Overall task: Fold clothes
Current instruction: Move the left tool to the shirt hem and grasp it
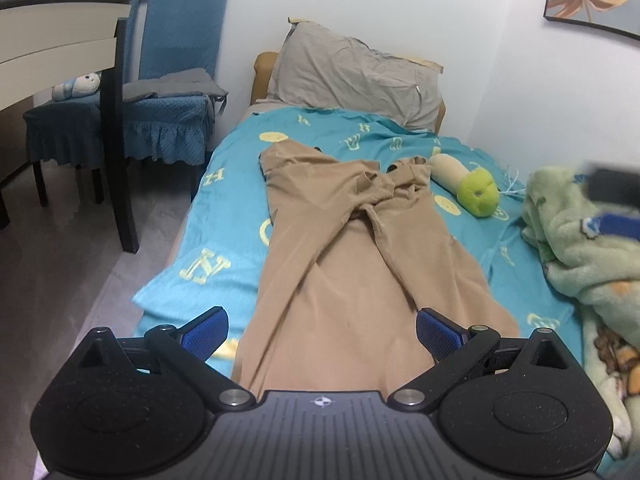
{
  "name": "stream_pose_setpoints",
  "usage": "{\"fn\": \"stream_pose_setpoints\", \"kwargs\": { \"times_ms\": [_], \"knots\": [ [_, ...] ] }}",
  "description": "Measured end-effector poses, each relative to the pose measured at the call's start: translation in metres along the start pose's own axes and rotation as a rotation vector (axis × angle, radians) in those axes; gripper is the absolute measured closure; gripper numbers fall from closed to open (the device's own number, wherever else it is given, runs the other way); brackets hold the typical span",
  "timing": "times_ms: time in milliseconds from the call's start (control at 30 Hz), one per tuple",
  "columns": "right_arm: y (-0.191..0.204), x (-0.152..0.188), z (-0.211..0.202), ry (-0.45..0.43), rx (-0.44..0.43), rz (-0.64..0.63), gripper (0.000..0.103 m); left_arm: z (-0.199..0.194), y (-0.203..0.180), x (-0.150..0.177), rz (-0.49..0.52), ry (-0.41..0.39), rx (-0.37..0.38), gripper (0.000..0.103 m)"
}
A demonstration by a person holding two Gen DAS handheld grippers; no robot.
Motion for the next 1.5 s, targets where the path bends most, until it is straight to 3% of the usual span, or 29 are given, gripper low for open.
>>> {"fn": "stream_pose_setpoints", "kwargs": {
  "times_ms": [167,300,367,433,533,633,767,867,900,933,1000,1100,1233,1400,1500],
  "knots": [
    [-0.026,0.043,-0.029,-0.020,0.008,0.080,0.000,-0.016,0.011,0.010,-0.069,0.044,-0.042,0.002],
    [-0.048,0.037,-0.028,-0.046,0.051,0.150,0.000,-0.012,0.033,0.018,-0.176,0.136,-0.109,0.006],
    [-0.058,0.037,-0.021,-0.041,0.050,0.192,0.000,-0.007,0.045,0.023,-0.235,0.190,-0.177,0.009],
    [-0.065,0.038,-0.012,-0.023,0.043,0.222,0.000,-0.003,0.055,0.029,-0.280,0.252,-0.200,0.015],
    [-0.074,0.041,-0.001,0.016,0.032,0.256,0.001,0.000,0.062,0.034,-0.316,0.336,-0.177,0.023],
    [-0.075,0.043,0.003,0.020,0.013,0.264,0.001,-0.002,0.056,0.036,-0.259,0.405,-0.169,0.028],
    [-0.075,0.043,0.009,0.031,0.001,0.265,0.001,0.005,0.043,0.047,-0.137,0.499,-0.235,0.035],
    [-0.074,0.043,0.014,0.040,-0.004,0.268,0.001,0.020,0.037,0.059,-0.079,0.586,-0.280,0.053],
    [-0.074,0.043,0.015,0.043,-0.006,0.268,0.001,0.023,0.036,0.062,-0.073,0.604,-0.291,0.067],
    [-0.074,0.042,0.016,0.047,-0.006,0.267,0.001,0.023,0.037,0.064,-0.073,0.608,-0.304,0.081],
    [-0.074,0.043,0.016,0.055,-0.002,0.265,0.001,0.018,0.035,0.063,-0.058,0.592,-0.313,0.093],
    [-0.076,0.046,0.015,0.063,-0.001,0.277,0.001,0.000,0.026,0.058,-0.009,0.546,-0.311,0.096],
    [-0.078,0.048,0.015,0.074,-0.003,0.290,0.001,-0.043,0.002,0.041,0.092,0.428,-0.277,0.098],
    [-0.080,0.049,0.016,0.081,0.007,0.297,0.001,-0.087,-0.052,0.029,0.182,0.324,-0.107,0.099],
    [-0.082,0.051,0.017,0.087,0.009,0.309,0.001,-0.088,-0.084,0.040,0.219,0.321,-0.008,0.102]
  ]
}}
Point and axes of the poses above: each gripper's, at about its wrist camera, not at the fingertips, and z roughly the way its jaws point, y to its left, x to its underside, the point moved 5 cm from there along z, roughly the way its jaws point, and after that the axes turned 10 degrees about y, right-handed, at the moved point
